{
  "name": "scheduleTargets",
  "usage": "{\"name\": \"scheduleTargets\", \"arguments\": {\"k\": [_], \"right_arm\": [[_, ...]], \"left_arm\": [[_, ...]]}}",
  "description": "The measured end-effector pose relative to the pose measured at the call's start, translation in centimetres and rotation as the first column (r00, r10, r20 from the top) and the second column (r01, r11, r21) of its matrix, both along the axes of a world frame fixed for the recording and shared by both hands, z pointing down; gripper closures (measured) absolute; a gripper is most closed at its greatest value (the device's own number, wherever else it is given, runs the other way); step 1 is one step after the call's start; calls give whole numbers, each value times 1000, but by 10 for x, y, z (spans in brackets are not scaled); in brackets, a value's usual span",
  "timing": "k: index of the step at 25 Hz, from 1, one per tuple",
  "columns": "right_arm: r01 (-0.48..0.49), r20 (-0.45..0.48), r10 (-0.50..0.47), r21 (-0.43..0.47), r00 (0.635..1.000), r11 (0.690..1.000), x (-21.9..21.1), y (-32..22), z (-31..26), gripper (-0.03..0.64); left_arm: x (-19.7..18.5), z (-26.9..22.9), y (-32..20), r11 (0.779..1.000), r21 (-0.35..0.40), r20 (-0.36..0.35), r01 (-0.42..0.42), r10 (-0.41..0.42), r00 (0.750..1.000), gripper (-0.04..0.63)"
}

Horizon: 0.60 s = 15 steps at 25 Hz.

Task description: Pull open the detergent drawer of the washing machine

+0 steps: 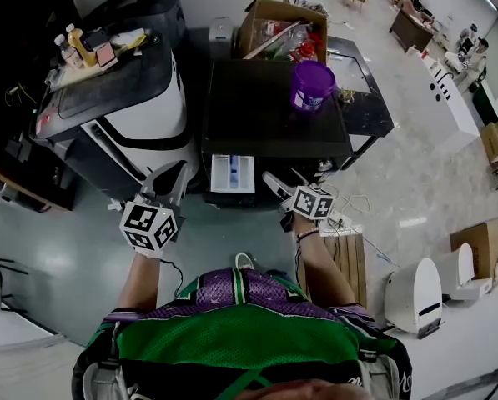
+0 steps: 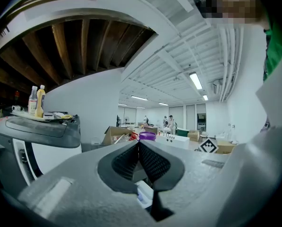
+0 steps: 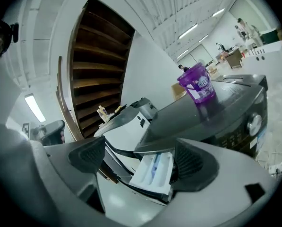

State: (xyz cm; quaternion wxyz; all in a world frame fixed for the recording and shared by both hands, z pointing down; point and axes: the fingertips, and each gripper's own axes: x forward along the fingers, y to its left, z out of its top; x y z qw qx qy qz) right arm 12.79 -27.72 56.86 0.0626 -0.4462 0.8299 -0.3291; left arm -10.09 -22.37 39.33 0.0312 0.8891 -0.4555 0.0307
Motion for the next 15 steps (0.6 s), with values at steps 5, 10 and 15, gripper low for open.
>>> {"name": "scheduleTargets", "arguments": {"k": [5, 10, 15], "right_arm": [[32, -54, -26, 97, 998, 995, -8, -5, -56, 163], [99, -130, -71, 229, 989, 968, -29, 3, -119, 163], [136, -197, -70, 349, 978, 927, -45, 14, -174, 164]], "left_arm": [[1, -6, -10, 1000, -2, -20, 5, -5, 1000, 577], [6, -21, -16, 999, 46, 2, 14, -14, 1000, 577], [8, -37, -21, 997, 76, -28, 20, -18, 999, 577]]}}
